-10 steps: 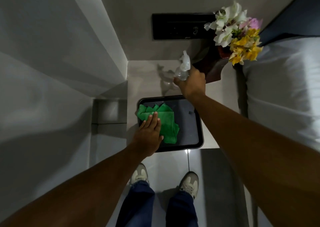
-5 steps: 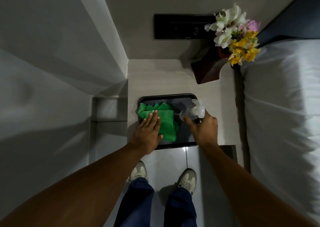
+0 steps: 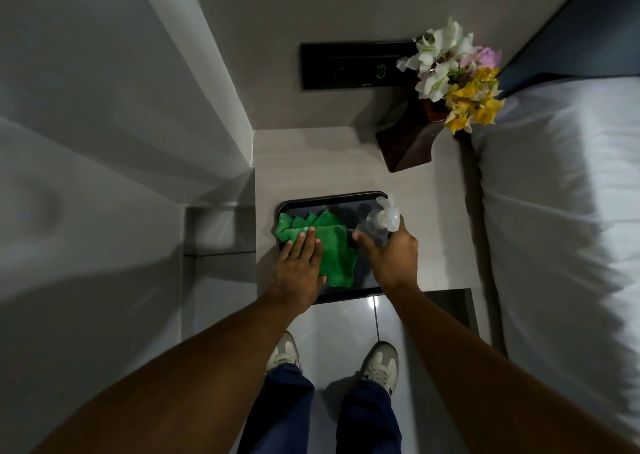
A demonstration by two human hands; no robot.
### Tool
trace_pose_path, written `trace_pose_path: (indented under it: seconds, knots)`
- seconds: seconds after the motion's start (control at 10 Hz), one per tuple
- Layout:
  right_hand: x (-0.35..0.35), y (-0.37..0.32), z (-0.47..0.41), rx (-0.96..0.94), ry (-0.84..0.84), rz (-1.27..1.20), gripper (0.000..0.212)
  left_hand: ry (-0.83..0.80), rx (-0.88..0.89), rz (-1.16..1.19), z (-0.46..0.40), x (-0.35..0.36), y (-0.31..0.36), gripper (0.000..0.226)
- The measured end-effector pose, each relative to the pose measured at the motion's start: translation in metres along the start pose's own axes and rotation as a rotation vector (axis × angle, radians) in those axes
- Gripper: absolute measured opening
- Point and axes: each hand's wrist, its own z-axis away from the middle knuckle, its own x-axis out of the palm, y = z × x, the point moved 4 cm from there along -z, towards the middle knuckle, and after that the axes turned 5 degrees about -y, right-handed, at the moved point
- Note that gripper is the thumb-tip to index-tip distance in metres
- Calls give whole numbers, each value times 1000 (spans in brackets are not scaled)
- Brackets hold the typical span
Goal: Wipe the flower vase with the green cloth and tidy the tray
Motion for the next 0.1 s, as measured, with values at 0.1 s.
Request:
trace_pose_path:
  seconds: [0.1]
  knots:
    - [-3,3,10,35,-67,-115,103,-38,44,-21,2,-13,-4,76]
